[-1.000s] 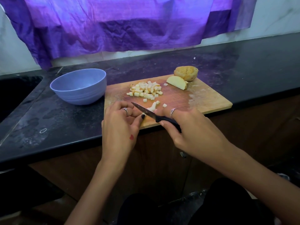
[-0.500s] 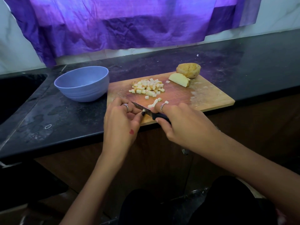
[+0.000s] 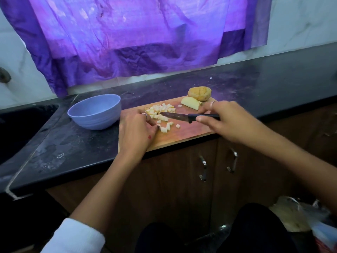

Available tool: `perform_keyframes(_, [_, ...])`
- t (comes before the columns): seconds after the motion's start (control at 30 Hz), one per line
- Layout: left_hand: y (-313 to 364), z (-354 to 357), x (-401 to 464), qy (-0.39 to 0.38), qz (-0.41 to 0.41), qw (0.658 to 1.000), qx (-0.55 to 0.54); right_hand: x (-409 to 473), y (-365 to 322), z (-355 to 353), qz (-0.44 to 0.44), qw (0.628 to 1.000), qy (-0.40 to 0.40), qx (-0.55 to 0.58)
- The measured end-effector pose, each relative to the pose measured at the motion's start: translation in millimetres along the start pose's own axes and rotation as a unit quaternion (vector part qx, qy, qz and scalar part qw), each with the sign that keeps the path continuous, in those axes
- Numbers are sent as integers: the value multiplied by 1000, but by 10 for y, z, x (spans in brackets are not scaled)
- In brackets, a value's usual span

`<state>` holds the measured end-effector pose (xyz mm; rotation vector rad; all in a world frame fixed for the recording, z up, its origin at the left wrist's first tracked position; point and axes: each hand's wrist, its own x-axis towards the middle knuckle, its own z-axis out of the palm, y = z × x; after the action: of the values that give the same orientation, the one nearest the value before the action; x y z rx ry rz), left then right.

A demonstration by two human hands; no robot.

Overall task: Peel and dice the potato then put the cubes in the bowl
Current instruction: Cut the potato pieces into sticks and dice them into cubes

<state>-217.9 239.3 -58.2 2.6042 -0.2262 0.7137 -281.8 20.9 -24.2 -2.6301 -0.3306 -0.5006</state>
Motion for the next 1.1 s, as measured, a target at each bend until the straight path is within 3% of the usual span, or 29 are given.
perform_keyframes(0.1, [-52, 47, 110, 6, -10, 1000, 2, -47, 205, -158, -13, 997, -44, 54])
perform_keyframes(0.23, [-112, 63, 132, -6, -1, 999, -37, -90, 323, -113, -16, 995, -85, -38])
perform_keyframes(0.43, [-133, 46, 114, 23, -12, 997, -70, 262, 323, 168, -75, 989, -7, -127])
perform_keyframes(0.63, [-178, 77, 102, 72, -41, 996, -41, 697, 366, 439, -65, 983, 62, -163])
perform_keyframes(0.87, [-118, 112, 114, 38, -35, 997, 54, 806, 446, 517, -18, 986, 99, -136])
perform_keyframes(1.1, [-128, 91, 108, 28, -67, 997, 38, 610, 475, 358, 15, 997, 74, -22])
